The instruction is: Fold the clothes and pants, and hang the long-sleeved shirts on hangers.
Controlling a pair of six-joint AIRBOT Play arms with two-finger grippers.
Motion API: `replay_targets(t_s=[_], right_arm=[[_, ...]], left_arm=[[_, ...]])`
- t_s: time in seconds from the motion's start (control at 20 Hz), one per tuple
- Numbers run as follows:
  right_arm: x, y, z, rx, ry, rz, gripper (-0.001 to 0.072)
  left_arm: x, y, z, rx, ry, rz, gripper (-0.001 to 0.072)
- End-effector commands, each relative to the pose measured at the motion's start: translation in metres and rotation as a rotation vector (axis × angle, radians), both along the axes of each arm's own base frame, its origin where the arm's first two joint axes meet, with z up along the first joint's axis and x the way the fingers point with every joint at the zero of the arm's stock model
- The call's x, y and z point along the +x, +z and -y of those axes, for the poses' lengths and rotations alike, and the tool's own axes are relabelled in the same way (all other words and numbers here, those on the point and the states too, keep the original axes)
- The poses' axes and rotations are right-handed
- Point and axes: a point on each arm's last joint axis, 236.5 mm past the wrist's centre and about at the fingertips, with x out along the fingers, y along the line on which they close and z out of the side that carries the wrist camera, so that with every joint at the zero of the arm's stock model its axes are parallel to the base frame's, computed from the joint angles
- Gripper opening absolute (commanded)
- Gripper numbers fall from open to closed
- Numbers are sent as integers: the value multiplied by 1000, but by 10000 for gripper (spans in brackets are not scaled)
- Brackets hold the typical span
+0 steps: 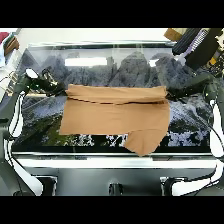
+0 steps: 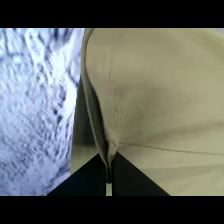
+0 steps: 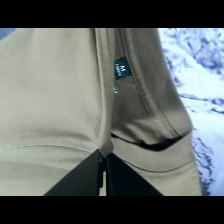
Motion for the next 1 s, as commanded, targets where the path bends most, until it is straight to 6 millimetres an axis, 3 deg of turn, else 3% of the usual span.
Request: replay_targets(t_s=[0.0, 0.3, 0.35, 0.4, 0.45, 0.5, 0.65, 0.8, 0.9, 0.95], right_arm=[[-10, -13, 6, -32, 11, -54, 30], [-21, -43, 3, -10, 27, -145, 35], [-22, -43, 3, -11, 28, -147, 113], [-24, -41, 3, -9, 33, -153, 204], [-29, -38, 1, -6, 52, -165, 314], [-36, -32, -1, -7, 83, -175, 385], [-57, 6, 9, -107, 215, -145, 385], [-77, 48, 23, -123, 198, -48, 386], [-120, 46, 23, -47, 161, -79, 424], [-146, 39, 13, 34, 138, -114, 503]], left_arm=[[-18, -12, 3, -6, 5, -100, 11], [-24, -23, 12, -5, -4, -140, 21], [-24, -22, 13, -5, -5, -138, 151], [-26, -20, 13, -7, -2, -145, 386], [-28, -16, 12, -8, -5, -150, 543], [-32, -9, 8, -9, -7, -157, 576], [-50, 25, -24, 39, -12, -169, 577], [-70, 63, -62, 69, 36, -140, 577], [-92, 75, -82, 43, 112, -132, 576], [-107, 77, -88, 17, 140, -136, 576]])
